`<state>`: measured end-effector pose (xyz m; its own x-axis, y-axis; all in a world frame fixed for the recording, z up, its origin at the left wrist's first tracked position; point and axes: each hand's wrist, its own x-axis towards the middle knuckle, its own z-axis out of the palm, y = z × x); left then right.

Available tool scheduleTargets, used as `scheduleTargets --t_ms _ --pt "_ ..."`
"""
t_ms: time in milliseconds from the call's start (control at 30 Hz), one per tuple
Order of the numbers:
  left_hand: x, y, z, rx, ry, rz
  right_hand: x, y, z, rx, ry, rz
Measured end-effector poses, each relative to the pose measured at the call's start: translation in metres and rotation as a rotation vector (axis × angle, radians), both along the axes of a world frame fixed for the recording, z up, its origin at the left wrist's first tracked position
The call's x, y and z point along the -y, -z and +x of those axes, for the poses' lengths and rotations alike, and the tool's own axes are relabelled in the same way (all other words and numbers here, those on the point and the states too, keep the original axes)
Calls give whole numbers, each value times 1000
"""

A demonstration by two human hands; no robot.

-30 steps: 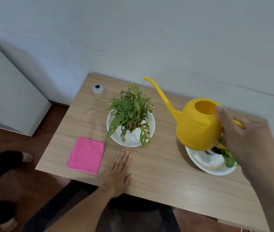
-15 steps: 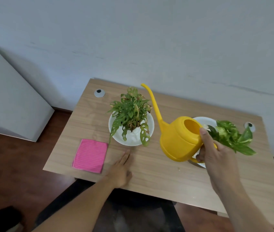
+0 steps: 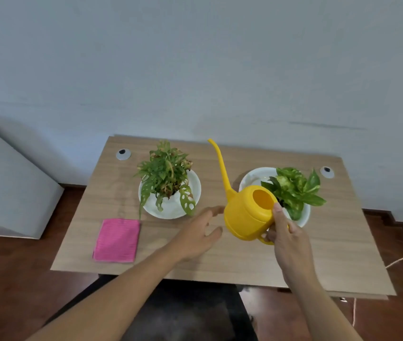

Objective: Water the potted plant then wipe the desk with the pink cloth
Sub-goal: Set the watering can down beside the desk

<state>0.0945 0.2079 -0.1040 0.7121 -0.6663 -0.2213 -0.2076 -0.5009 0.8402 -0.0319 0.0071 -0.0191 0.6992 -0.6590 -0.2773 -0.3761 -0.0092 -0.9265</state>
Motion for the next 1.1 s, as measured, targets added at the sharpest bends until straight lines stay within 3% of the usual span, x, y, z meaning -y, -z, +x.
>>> scheduleTargets --t_ms 267,567,1100 --pt "91 -28 -47 -18 37 -118 56 10 -47 58 61 8" --pt "220 -20 -100 -8 10 -101 150 24 -108 2 -112 -8" --pt "388 98 -160 -77 127 57 329 146 -197 -296 -305 -180"
